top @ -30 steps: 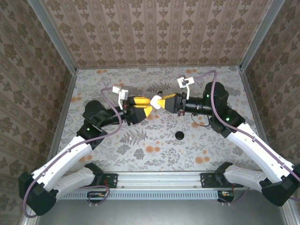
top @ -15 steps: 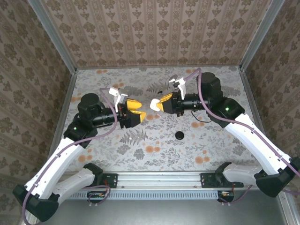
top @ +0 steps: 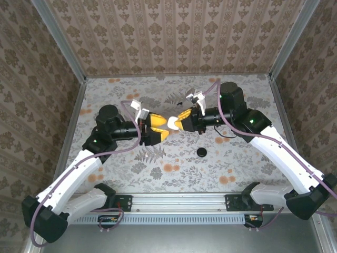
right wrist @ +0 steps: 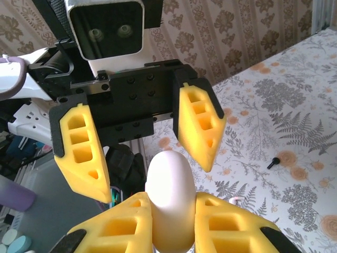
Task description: Insert wireless bluetooth earbuds into charging case
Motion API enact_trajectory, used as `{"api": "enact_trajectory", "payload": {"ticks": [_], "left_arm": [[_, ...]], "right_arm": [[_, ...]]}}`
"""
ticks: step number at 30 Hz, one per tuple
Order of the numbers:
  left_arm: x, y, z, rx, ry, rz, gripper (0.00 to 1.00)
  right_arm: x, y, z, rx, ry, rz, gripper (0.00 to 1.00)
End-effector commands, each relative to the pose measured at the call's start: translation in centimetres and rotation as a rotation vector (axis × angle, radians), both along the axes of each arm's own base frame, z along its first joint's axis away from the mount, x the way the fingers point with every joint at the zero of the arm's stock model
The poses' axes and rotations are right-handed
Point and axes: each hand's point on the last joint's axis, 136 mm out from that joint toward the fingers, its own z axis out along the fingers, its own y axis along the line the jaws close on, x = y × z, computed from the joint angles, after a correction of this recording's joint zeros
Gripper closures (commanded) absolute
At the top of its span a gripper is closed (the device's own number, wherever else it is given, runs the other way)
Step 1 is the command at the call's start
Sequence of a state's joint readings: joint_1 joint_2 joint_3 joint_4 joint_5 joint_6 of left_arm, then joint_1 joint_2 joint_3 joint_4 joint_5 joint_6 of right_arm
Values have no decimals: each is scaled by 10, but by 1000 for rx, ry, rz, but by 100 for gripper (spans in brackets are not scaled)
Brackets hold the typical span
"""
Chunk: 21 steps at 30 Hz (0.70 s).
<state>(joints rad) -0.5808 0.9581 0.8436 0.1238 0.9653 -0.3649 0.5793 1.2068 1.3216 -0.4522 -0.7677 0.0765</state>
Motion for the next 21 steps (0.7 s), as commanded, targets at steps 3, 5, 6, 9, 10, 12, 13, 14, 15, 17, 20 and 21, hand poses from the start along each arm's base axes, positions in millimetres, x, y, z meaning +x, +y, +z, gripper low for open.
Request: {"api": "enact_trajectory", "payload": {"ticks": [3, 5, 6, 9, 10, 12, 13, 14, 15, 17, 20, 21], "left_arm": [[-1, -3, 8, -35, 13, -40, 34], [1, -5, 6, -33, 23, -44, 37], [1, -5, 6, -36, 23, -48, 39], [2, -7, 6, -42, 25, -60, 44], [2, -8, 6, -43, 26, -63, 45], [1, -8, 7, -46, 24, -69, 48], [1, -8, 7, -46, 24, -72, 51], [0, -8, 7, -46, 23, -76, 52], [0, -9, 7, -46, 23, -80, 54], [0, -9, 6, -44, 26, -79, 54], [-2, -10, 5, -42, 27, -88, 55], [-2, -10, 4, -41, 29, -91, 55]], "right_arm": [[-3, 6, 0, 24, -13, 62, 86], [-4, 7, 1, 29, -8, 72, 86], [-5, 7, 2, 31, -5, 75, 86], [-5, 7, 2, 34, -2, 79, 86], [-5, 8, 2, 33, -1, 79, 86], [-5, 8, 2, 34, 1, 79, 86], [-5, 8, 1, 33, 3, 80, 86], [-5, 8, 2, 35, 5, 81, 86], [-5, 8, 1, 35, 7, 81, 86], [-4, 9, 1, 38, 9, 82, 86], [-4, 10, 2, 42, 13, 85, 86], [-4, 10, 1, 42, 15, 85, 86]]}}
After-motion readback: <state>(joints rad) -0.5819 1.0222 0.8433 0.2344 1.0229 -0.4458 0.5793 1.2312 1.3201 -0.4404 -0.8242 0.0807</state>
